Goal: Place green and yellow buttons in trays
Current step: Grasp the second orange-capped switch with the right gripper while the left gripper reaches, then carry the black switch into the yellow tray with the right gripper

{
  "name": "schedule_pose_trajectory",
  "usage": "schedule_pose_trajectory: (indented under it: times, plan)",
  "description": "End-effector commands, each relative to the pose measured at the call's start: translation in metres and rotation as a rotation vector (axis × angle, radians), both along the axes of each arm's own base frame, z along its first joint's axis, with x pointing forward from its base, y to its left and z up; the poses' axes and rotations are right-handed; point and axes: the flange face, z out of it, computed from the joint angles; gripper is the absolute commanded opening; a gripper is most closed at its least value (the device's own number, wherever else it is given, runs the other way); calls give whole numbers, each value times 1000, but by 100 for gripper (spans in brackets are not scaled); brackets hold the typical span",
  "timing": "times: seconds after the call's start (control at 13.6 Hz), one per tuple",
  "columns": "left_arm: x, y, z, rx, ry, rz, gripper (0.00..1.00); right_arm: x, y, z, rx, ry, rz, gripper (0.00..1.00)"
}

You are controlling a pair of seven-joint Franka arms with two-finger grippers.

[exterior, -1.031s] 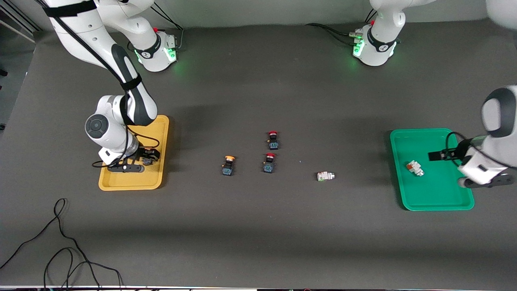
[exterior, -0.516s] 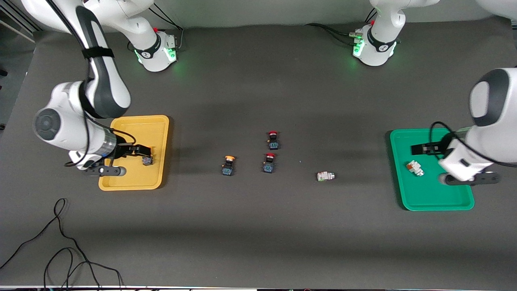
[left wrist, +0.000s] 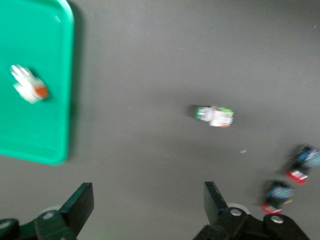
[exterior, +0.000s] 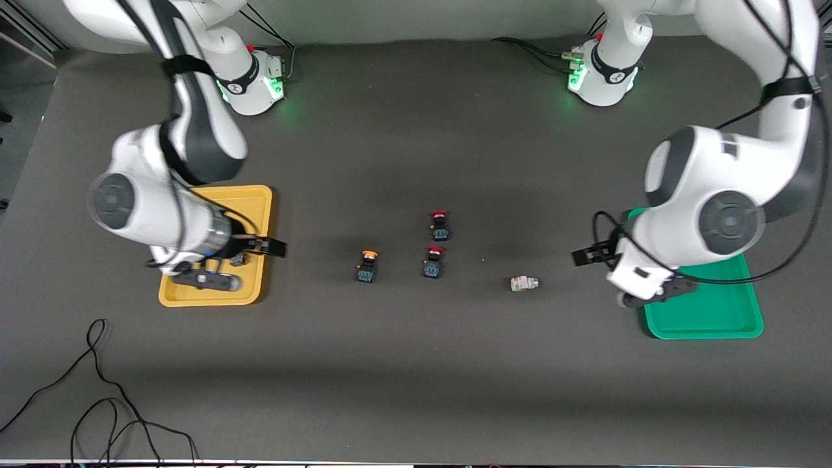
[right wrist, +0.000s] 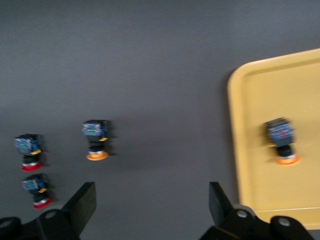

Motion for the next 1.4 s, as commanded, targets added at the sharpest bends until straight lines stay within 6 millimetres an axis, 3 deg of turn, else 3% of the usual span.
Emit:
schedule_pose_trajectory:
  times: [0.0, 0.22, 0.44, 0.59, 0.88, 1.18, 1.25, 1.33]
  plan:
    - [-4, -27, -13, 0, 0, 179, 98, 14, 68, -23, -25, -17, -72, 100]
    - [-27, -87, -19, 67, -3, 452, 97, 12, 110, -60, -46, -46, -96, 100]
    - [-45, -106, -46, 141, 13, 698, 97, 6, 135, -104, -21, -46, -111, 100]
    - [-65, -120, -71, 222, -42, 716, 97, 2, 145, -132, -24, -39, -107, 100]
    - [-82, -124, -116, 197, -115, 752, 96, -7, 157, -185, -57, -58, -86, 100]
    - [-71, -110, -159, 160, -140, 789, 96, -12, 158, -203, -71, -60, -80, 100]
    - [-63, -100, -171, 162, -133, 811, 97, -12, 159, -203, -70, -64, -81, 90]
    - [-58, -96, -181, 159, -129, 824, 96, -12, 158, -205, -72, -64, -82, 54]
